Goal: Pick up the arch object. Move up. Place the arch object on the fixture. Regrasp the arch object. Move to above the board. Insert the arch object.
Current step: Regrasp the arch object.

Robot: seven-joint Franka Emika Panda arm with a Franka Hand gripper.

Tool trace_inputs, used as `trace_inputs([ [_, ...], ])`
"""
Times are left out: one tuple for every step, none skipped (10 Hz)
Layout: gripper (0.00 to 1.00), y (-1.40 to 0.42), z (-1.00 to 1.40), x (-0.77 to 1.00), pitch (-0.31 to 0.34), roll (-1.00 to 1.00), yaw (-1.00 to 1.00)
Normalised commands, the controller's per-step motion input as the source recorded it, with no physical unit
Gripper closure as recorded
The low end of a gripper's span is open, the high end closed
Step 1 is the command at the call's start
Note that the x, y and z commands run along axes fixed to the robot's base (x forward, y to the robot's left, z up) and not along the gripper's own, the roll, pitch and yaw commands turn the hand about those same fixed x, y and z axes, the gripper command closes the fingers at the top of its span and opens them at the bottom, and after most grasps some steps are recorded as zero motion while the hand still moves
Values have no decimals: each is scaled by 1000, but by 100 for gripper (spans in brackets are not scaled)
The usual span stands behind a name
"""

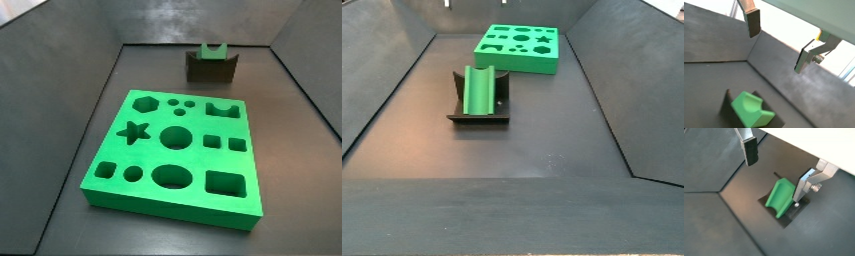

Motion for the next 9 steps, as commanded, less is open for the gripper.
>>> trace_inputs([
  [0, -28, -10, 60, 44, 1000, 35],
  [0, -33, -13, 75, 83, 932, 49],
  [0, -38, -9, 86, 109, 660, 62],
  [0, -40, -14, 93, 122, 459, 77],
  [0, -24, -5, 87, 118, 262, 100],
  [0, 77, -1000, 33, 101, 94, 46],
  [0, 77, -1000, 30, 88, 74, 50],
  [0, 70, -1000, 45, 33, 54, 93],
  [0, 67, -1000, 51, 15, 48, 104],
])
